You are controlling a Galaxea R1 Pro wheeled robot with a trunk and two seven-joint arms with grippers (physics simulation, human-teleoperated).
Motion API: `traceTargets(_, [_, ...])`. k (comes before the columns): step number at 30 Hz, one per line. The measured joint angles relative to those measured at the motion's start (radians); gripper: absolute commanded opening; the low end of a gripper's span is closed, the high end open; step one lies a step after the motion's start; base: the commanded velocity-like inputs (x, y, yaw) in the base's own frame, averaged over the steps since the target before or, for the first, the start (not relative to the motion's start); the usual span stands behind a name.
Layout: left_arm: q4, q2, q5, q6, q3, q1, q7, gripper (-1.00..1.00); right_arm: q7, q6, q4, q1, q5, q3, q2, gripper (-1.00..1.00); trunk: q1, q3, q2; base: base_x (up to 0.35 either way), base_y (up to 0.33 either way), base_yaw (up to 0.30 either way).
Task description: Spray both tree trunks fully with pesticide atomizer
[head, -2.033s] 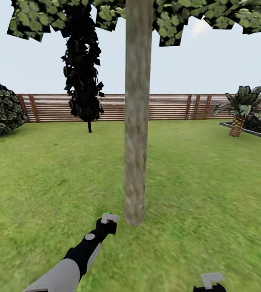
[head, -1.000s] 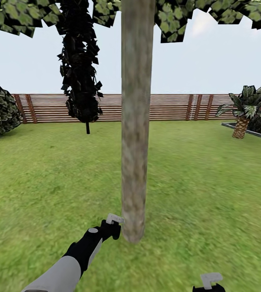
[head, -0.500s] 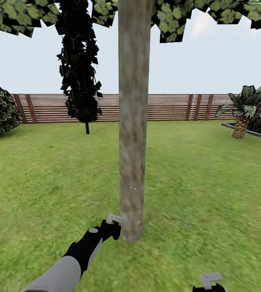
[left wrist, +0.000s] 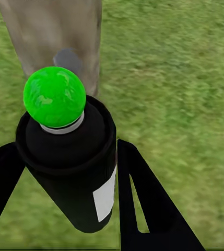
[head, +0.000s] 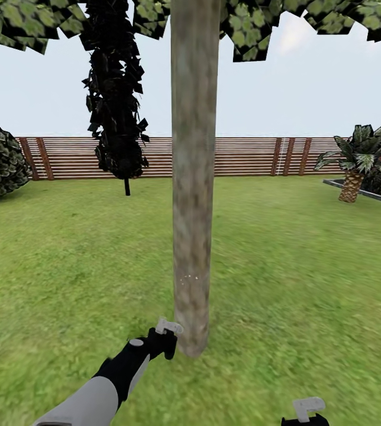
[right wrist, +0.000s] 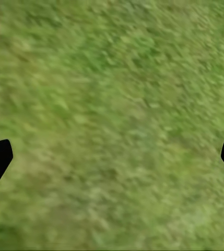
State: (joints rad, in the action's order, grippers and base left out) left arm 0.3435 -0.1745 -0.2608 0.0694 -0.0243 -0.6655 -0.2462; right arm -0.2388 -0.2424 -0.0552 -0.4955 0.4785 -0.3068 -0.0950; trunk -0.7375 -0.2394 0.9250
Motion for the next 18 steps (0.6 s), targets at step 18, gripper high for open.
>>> traceTargets(18, [0.04, 0.0, 0.041, 0.004, 0.003, 0.0, 0.002, -1.0, 0.003, 0.0, 0.0, 0.0, 0.0, 0.0, 0.0, 1.0, 0.0, 0.0, 0.0, 0.012, -0.007, 0.0])
